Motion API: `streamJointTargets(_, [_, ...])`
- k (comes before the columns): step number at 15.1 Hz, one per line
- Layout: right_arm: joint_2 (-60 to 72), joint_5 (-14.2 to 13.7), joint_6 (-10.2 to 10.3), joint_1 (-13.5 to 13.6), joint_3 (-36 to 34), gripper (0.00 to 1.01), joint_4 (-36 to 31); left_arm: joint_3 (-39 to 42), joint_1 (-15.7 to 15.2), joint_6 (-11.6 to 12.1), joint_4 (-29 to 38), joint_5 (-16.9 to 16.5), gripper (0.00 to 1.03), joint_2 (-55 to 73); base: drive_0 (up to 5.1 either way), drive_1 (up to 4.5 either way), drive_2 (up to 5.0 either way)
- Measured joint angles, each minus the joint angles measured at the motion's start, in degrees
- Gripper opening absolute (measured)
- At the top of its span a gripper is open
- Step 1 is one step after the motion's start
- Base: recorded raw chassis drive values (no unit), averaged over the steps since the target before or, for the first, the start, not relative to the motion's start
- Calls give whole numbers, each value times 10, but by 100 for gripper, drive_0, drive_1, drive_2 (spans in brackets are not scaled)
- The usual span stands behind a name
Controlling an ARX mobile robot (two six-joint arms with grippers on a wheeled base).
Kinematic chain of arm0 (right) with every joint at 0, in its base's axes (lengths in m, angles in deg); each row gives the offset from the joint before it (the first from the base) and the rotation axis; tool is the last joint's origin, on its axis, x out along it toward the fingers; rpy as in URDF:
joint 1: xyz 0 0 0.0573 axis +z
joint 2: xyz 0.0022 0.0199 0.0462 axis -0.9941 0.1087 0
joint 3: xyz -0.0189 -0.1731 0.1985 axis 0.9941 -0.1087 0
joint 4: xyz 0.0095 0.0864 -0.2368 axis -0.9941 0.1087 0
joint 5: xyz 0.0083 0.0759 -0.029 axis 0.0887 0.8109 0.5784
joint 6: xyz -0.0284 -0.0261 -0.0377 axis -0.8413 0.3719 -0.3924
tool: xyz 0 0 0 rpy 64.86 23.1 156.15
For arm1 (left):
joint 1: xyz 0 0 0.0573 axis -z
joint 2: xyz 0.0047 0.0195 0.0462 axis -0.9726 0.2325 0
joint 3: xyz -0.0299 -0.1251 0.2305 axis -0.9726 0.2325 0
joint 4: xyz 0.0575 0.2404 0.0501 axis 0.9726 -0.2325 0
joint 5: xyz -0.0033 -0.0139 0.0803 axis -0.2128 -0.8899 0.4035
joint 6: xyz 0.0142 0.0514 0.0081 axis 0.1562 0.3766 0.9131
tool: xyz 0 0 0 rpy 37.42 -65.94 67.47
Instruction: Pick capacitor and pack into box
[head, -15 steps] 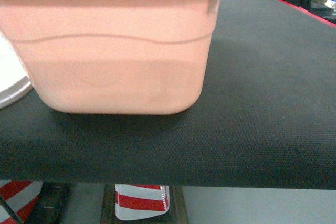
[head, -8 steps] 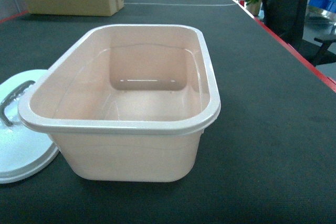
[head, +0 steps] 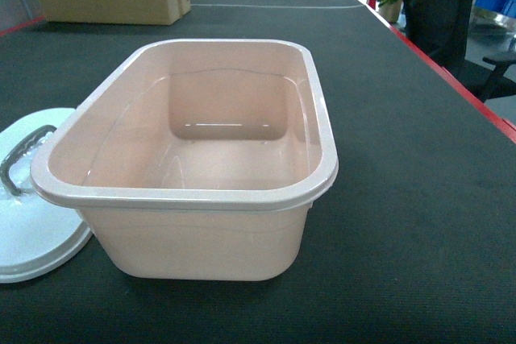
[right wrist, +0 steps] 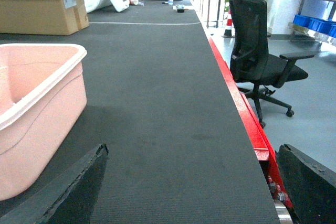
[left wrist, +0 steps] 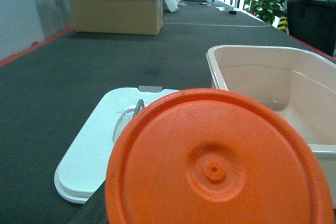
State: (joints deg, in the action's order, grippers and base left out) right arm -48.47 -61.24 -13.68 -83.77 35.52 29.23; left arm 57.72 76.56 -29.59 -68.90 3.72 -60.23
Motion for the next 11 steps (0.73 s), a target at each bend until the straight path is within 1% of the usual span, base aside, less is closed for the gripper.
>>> streamJointTargets(6, [0, 0, 0, 0, 0, 98, 0, 0, 0, 0, 0, 1, 44, 0, 0, 0, 0])
streamJointTargets(7, [0, -1, 0, 0, 0, 98, 0, -8, 63, 22, 62, 160, 44, 70, 0, 0, 0])
streamJointTargets(8, [0, 1, 0, 0, 0, 98, -1, -37, 92, 57, 166, 284, 44, 208, 0, 0, 0])
streamJointTargets(9, [0, 0, 0, 0, 0, 98, 0, -52, 107, 65, 242, 323, 44, 298, 0, 0, 0])
streamJointTargets(10, [0, 0, 0, 0, 0, 98, 0, -70, 135, 70, 307, 318, 44, 373, 0, 0, 0])
streamJointTargets(11, [0, 0, 0, 0, 0, 98, 0, -119, 160, 71, 406, 296, 44, 493, 0, 0, 0])
